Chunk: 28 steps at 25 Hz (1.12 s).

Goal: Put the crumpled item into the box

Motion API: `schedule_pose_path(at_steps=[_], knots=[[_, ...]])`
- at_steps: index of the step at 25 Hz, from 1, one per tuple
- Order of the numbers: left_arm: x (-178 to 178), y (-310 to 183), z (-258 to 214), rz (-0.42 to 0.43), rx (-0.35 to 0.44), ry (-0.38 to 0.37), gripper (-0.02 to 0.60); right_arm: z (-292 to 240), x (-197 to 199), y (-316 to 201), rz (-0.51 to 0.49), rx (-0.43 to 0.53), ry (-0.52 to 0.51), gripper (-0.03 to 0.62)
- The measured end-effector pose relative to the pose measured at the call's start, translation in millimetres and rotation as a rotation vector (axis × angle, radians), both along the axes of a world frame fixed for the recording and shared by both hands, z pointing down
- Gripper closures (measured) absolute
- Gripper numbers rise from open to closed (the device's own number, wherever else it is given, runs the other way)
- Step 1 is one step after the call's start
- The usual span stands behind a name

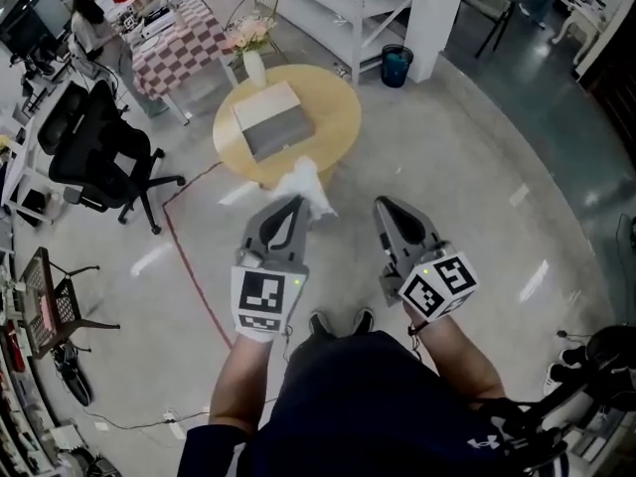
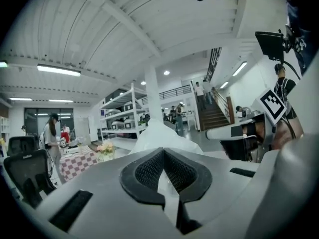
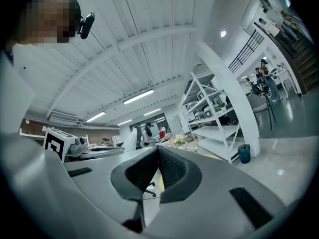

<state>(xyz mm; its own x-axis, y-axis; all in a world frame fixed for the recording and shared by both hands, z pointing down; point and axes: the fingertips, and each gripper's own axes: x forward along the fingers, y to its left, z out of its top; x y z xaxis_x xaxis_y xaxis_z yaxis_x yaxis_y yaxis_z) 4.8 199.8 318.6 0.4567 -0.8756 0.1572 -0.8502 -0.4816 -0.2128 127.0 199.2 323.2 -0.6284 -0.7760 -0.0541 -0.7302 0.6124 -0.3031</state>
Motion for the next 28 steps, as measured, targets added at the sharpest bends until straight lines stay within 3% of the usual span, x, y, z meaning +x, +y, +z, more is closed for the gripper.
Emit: schedule_pose_path(at_steps=[10, 28], knots=[[-17, 1, 1, -0.014, -0.007, 0.003, 0.565, -4, -19, 0, -0.018, 0.002, -0.007, 0.589], [12, 9, 14, -0.091, -0.018, -0.011, 0.565, 4, 18, 2, -0.075, 0.012, -0.016, 0.589]])
